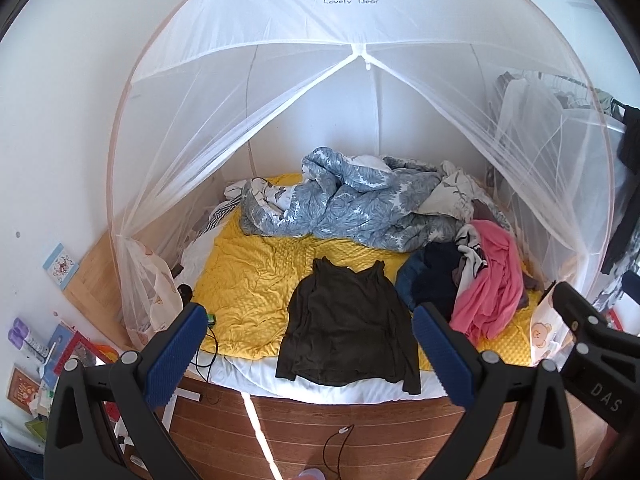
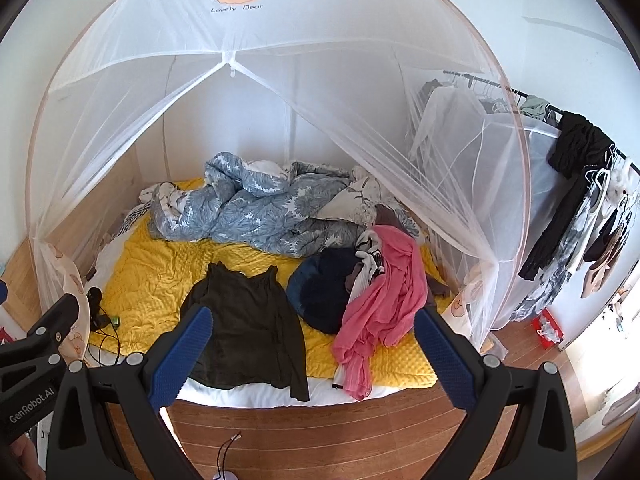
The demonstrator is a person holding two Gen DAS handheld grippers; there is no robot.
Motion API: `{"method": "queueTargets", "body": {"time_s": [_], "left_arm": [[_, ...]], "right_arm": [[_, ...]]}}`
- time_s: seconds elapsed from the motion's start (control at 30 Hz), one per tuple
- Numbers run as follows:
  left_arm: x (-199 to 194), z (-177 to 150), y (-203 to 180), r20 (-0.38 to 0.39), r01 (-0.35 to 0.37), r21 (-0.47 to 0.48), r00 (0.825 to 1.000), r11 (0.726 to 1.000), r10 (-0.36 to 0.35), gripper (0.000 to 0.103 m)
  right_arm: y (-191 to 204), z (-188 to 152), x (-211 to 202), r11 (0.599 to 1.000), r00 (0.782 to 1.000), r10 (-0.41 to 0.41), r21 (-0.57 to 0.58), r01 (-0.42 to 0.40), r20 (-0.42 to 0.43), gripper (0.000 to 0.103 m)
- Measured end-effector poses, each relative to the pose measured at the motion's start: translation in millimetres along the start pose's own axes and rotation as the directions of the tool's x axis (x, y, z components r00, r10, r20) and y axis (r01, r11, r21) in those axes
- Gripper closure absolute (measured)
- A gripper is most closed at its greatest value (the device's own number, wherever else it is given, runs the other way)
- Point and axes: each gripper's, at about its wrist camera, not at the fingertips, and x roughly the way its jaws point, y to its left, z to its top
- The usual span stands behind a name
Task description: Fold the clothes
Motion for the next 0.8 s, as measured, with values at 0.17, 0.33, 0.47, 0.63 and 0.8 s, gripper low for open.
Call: {"method": "queueTargets", "body": {"time_s": [0.17,0.33,0.47,0.63,0.8], "left_arm": [[-0.8,-2.8,-4.3,-0.008,-0.005,0.007,1.000,1.000,0.005,0.000],[-2.1,-7.6,-8.5,-0.019,-0.010,0.013,1.000,1.000,0.011,0.000],[-1.6,-9.5,-8.8,-0.027,-0.013,0.012,1.000,1.000,0.014,0.000],[4.8,-10.3,-5.1,-0.044,-0.017,0.012,0.999,1.000,0.017,0.000],[14.4,-9.9,-1.6,-0.063,-0.012,0.013,0.998,1.000,0.013,0.000]], "right_arm": [[-0.7,-4.6,-0.3,1.000,1.000,0.003,-0.007,-0.004,-0.008,0.000],[-2.1,-6.9,0.4,1.000,1.000,0.011,-0.010,-0.012,-0.019,0.000],[-2.6,-7.4,1.0,1.000,1.000,0.015,-0.014,-0.015,-0.024,0.000],[-0.5,-7.6,5.4,1.000,0.999,0.017,-0.016,-0.017,-0.036,0.000],[4.2,-7.8,13.1,1.000,0.998,0.018,-0.019,-0.019,-0.054,0.000]]}}
